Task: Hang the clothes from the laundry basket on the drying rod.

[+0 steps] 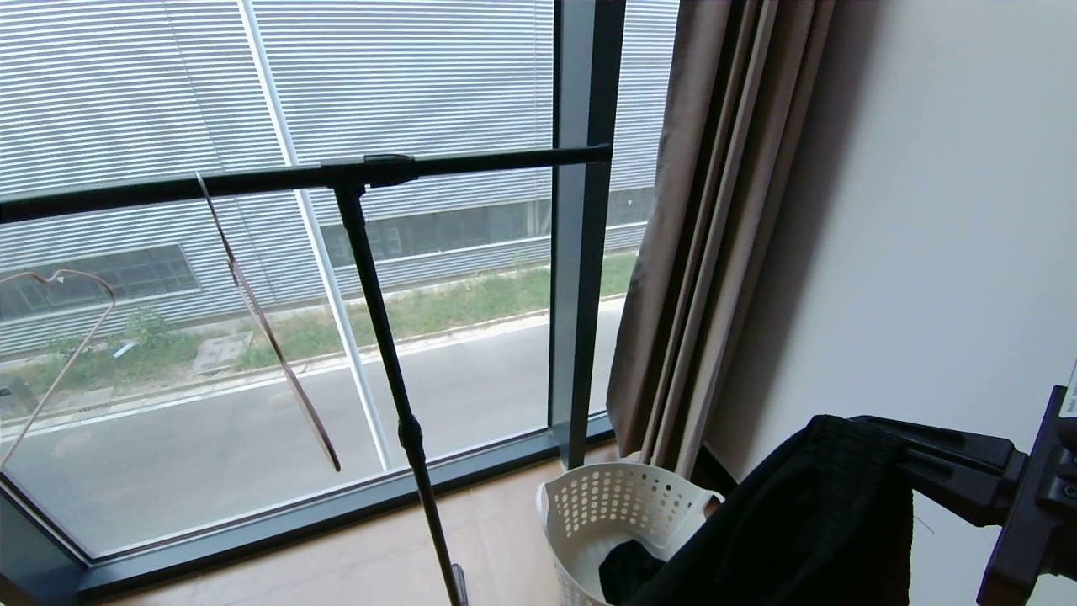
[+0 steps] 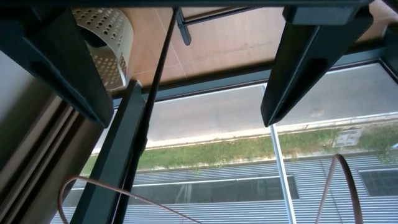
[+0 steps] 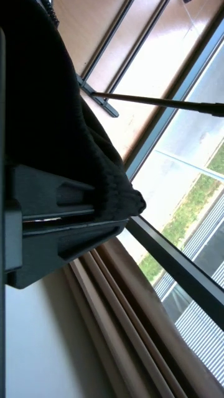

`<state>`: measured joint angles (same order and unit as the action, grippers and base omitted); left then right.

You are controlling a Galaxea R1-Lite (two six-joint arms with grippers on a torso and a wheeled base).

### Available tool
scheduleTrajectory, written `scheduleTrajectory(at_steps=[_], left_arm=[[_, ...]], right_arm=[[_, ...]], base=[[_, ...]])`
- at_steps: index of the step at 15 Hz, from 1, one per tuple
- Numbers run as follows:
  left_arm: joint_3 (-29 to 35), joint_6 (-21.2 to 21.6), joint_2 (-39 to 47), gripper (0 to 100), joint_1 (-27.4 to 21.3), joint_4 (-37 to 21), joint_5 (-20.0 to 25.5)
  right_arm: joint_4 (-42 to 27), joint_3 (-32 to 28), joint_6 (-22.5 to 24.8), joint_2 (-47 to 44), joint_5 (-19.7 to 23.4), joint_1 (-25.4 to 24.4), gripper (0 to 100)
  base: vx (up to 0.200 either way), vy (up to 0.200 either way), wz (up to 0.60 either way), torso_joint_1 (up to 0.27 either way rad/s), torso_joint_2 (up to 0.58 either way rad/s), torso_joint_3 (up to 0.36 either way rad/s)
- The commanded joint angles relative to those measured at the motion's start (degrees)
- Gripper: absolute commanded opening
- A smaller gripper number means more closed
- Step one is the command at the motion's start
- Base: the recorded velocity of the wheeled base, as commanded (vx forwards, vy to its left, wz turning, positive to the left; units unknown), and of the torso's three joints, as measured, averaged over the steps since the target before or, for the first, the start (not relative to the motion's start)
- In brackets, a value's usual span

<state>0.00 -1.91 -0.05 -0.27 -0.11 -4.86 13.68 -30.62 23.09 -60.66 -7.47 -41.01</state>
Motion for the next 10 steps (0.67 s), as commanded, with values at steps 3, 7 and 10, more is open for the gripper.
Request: scheduleTrajectory(at_steps=[3,7,10], left_arm=[[0.00,-0.02,0.05,100,0.00,0.11,-0.06],[0.00,-0.02,0.05,100,0.00,0.11,-0.06],[0.00,-0.02,0.05,100,0.00,0.11,-0.15]], right_arm=[[0.03,0.30,0.11,0.54,0.00,-0.04,0],[0.03,0.56,0.20,0.89,0.00,-0.12,0],[0.03,1.00,0.20,1.25,0.00,-0.12,0]], base=[[0.000,0.000,0.00,0.229,-0.58,-0.351],[0.000,0.000,0.00,0.195,-0.49,-0.229],[0.000,0.000,0.00,0.022,-0.05,0.059]])
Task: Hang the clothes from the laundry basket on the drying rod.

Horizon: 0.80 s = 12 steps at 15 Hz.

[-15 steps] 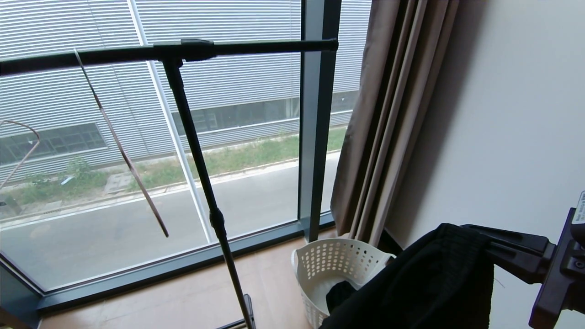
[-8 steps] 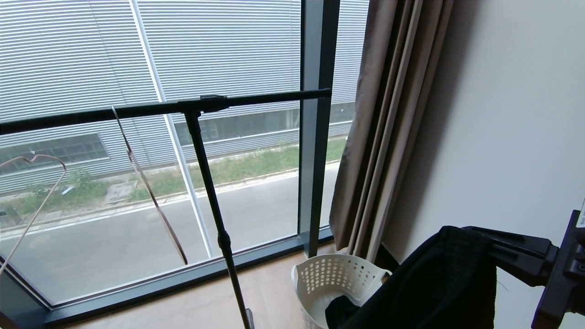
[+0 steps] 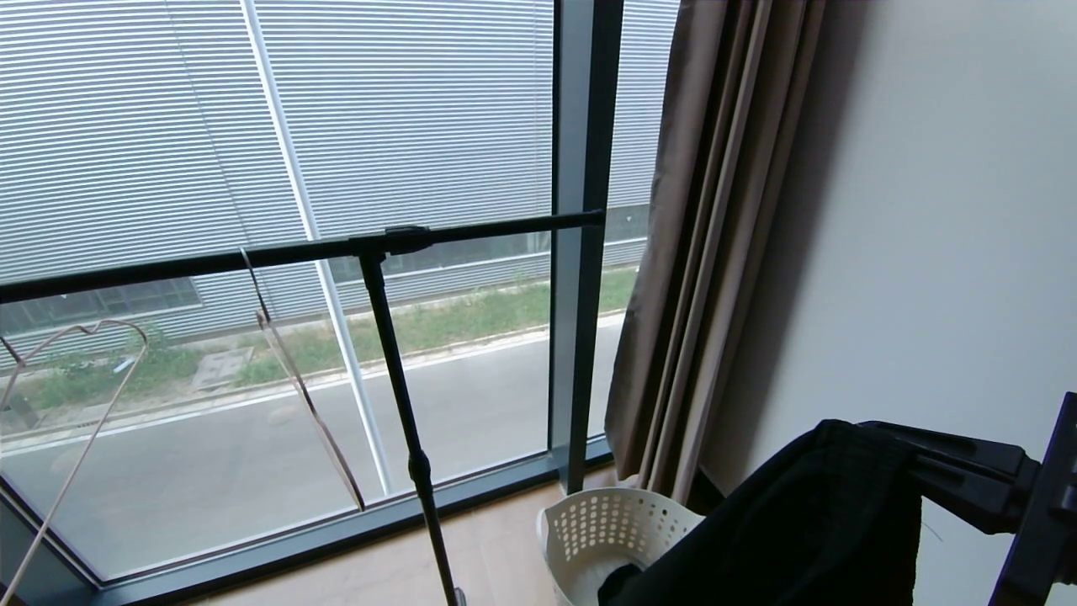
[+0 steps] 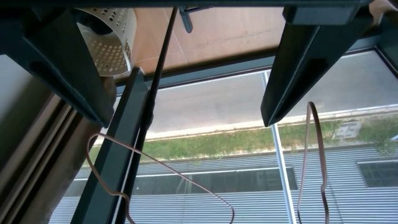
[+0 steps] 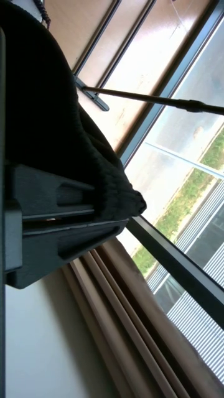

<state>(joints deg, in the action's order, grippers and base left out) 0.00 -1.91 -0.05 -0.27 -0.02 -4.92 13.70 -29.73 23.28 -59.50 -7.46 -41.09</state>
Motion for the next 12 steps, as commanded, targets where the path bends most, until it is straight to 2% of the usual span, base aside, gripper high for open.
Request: scheduleTrajectory(at_steps=[1,6,12], left_arm=[[0.00,-0.02,0.05,100,0.00,0.02,0.00],[0.00,0.16,0.05,100,0.00,0.02,-0.08],[0.00,0.24,0.05,100,0.00,0.02,0.00]], right_arm=[[0.01,0.29,0.01,0.18,-0.01,-0.04,0],[0.10,0.47,0.01,0.62,-0.01,0.05,0],[0.10,0.55,0.01,0.70,-0.01,0.05,0]], base=[[0.000,0.000,0.00,0.002,-0.02,0.090],[0.000,0.000,0.00,0.003,0.00,0.053],[0.000,0.000,0.60,0.006,0.00,0.004]])
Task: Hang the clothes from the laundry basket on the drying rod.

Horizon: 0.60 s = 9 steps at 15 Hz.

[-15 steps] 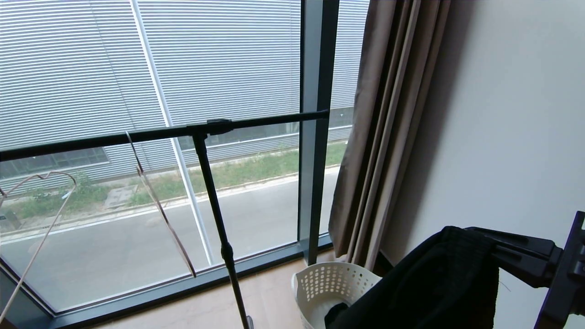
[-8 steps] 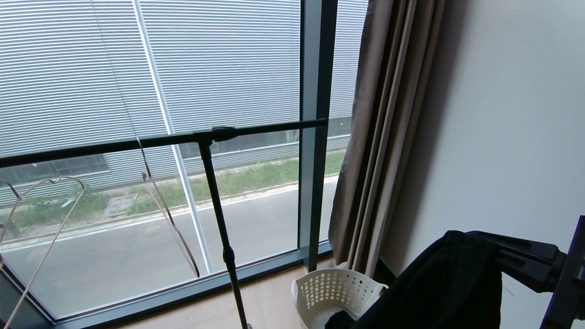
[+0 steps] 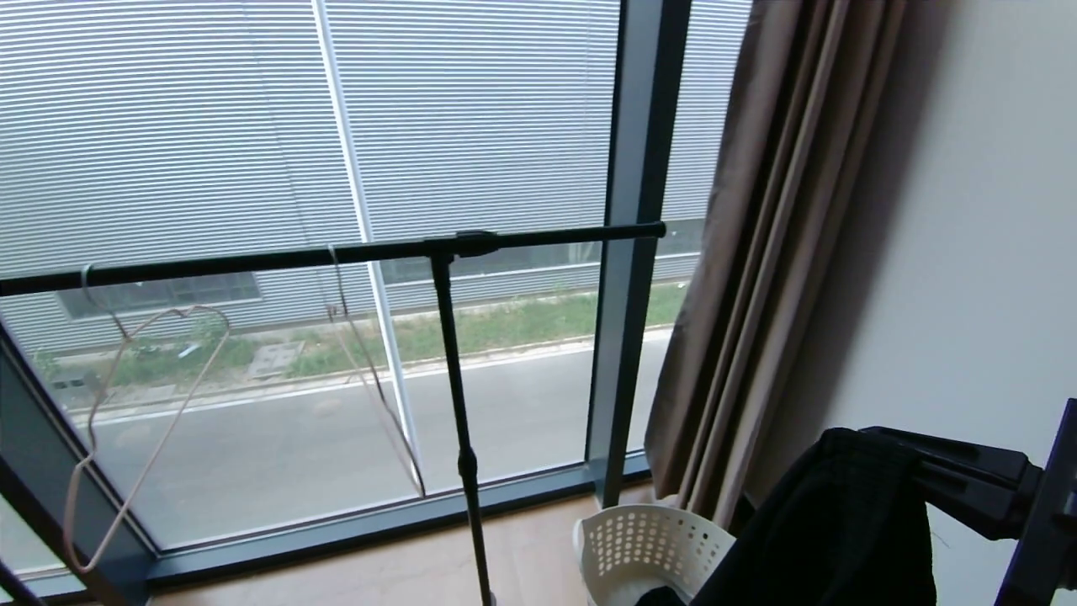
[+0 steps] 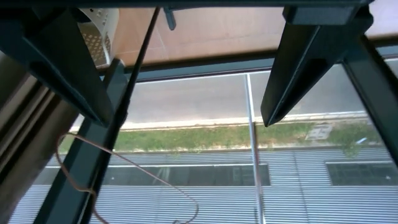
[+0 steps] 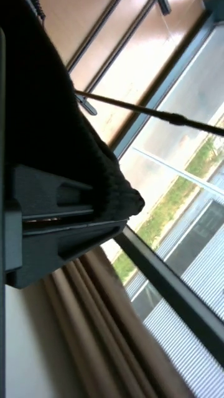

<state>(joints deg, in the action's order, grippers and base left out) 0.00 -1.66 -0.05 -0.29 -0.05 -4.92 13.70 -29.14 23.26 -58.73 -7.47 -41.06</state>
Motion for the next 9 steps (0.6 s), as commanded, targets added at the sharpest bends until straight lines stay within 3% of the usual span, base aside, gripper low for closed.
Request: scheduleTrajectory(at_steps=[1,3,5,9], left_arm=[[0.00,-0.10,0.05,100,0.03,0.05,0.00],[0.00,-0.10,0.05,100,0.03,0.05,-0.08],[0.00,-0.10,0.05,100,0.03,0.05,0.00],[0.00,-0.10,0.05,100,0.03,0.05,0.00]], right_arm=[[0.10,0.04,0.03,0.20,0.00,0.01,0],[0.10,0.04,0.03,0.29,0.00,0.01,0],[0.10,0.04,0.03,0.37,0.00,-0.07,0],[0.10,-0.04,0.03,0.73,0.00,0.01,0]], base=[[0.000,0.000,0.60,0.017,0.00,-0.007],[0.000,0.000,0.60,0.005,0.00,-0.005],[0.000,0.000,0.00,0.000,0.00,0.000],[0.000,0.200,0.00,0.004,0.00,0.005]])
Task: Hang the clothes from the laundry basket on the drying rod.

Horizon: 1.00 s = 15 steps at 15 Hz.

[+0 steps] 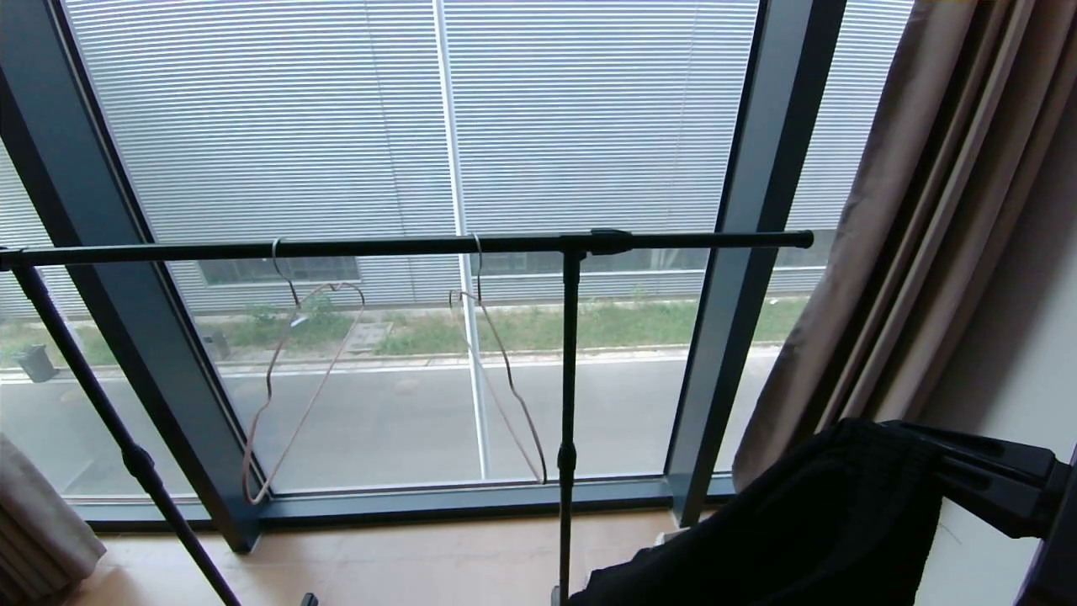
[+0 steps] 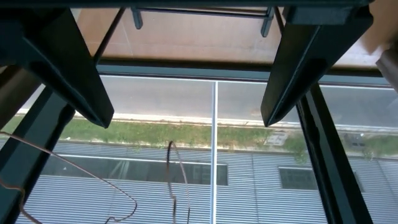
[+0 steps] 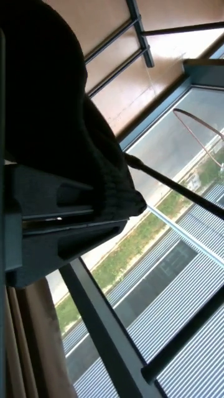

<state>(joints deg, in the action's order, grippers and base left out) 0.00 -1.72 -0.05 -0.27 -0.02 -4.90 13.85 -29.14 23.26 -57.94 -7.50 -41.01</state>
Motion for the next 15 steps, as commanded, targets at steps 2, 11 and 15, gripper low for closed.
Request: scheduleTrajectory(at_steps=[2,11,15], left_arm=[[0.00,-0.04,0.05,100,0.00,0.02,-0.02],[0.00,-0.04,0.05,100,0.00,0.02,-0.20],[0.00,-0.04,0.05,100,0.00,0.02,-0.20]], right_arm=[[-0.05,-0.04,0.03,-0.07,0.03,-0.04,0],[-0.05,0.04,0.03,0.02,0.03,-0.04,0],[-0.05,0.13,0.03,0.02,0.03,-0.04,0]], base=[[0.000,0.200,0.00,0.002,0.00,0.000],[-0.044,0.200,0.00,0.002,0.00,0.002],[-0.200,0.000,0.00,0.005,0.00,-0.001]])
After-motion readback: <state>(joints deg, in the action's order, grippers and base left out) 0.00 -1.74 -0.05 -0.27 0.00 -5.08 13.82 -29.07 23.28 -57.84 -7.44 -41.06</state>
